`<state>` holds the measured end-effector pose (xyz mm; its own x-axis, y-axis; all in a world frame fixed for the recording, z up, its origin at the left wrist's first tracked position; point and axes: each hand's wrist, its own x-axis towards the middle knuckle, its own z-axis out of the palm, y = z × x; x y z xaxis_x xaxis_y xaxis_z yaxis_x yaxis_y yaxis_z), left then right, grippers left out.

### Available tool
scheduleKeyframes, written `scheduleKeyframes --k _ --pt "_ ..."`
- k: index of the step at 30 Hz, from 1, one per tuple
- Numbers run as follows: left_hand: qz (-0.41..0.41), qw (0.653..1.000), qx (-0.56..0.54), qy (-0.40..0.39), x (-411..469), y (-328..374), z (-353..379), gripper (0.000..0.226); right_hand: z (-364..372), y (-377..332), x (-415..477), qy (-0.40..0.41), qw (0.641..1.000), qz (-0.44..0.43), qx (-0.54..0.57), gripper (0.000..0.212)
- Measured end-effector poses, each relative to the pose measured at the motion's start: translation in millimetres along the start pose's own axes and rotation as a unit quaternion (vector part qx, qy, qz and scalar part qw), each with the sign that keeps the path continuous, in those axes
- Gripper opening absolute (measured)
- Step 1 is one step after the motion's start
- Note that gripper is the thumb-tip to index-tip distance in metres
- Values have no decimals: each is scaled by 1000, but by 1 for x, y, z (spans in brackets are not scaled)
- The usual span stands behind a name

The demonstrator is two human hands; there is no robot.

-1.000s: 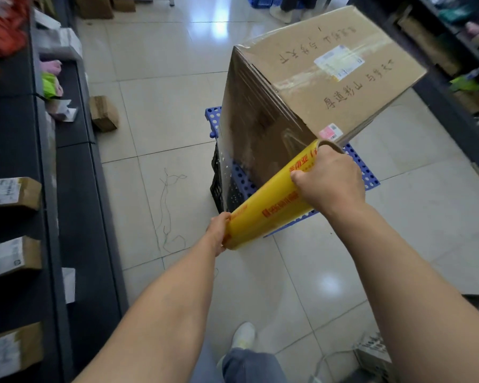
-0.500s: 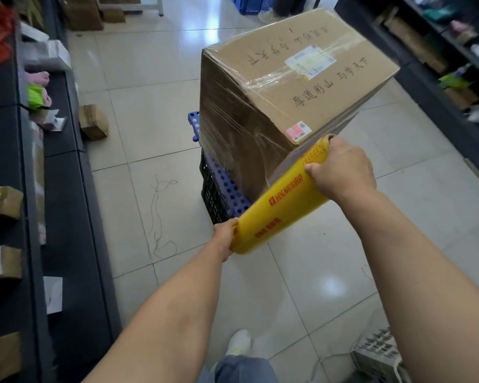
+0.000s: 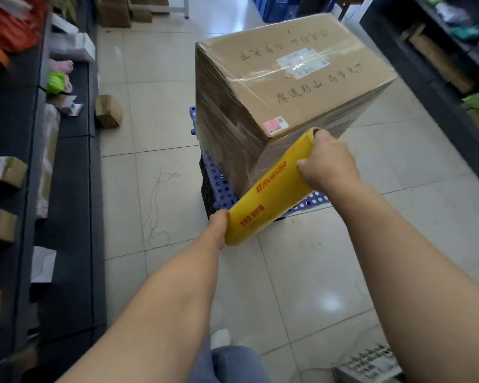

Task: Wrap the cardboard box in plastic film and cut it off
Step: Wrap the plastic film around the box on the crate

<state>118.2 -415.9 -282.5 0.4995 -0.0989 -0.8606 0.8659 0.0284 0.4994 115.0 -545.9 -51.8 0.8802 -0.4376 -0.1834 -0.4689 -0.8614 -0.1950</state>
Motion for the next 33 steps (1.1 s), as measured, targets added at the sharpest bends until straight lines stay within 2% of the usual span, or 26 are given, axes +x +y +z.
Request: scheduleKeyframes --k 11,15,17,22,26,28,33 --pt "-15 999 -14 26 5 13 24 22 -14 12 35 -23 999 -9 -38 41" --pt "-16 998 -24 57 3 14 32 23 -22 16 45 -74 996 -34 -46 8" --pt "-7 996 -41 78 6 15 39 17 -27 20 53 -97 992 -59 -56 23" --pt "6 986 -121 113 13 11 69 26 -36 29 77 -131 973 -154 -115 27" --pt "36 974 -182 134 28 -12 96 34 -38 41 91 -104 949 -246 -165 26" --pt "54 957 -226 172 28 -23 106 34 -37 44 98 -91 938 -285 -175 32" --pt "26 917 -338 211 13 -38 131 65 -34 52 99 -93 929 -317 -167 35"
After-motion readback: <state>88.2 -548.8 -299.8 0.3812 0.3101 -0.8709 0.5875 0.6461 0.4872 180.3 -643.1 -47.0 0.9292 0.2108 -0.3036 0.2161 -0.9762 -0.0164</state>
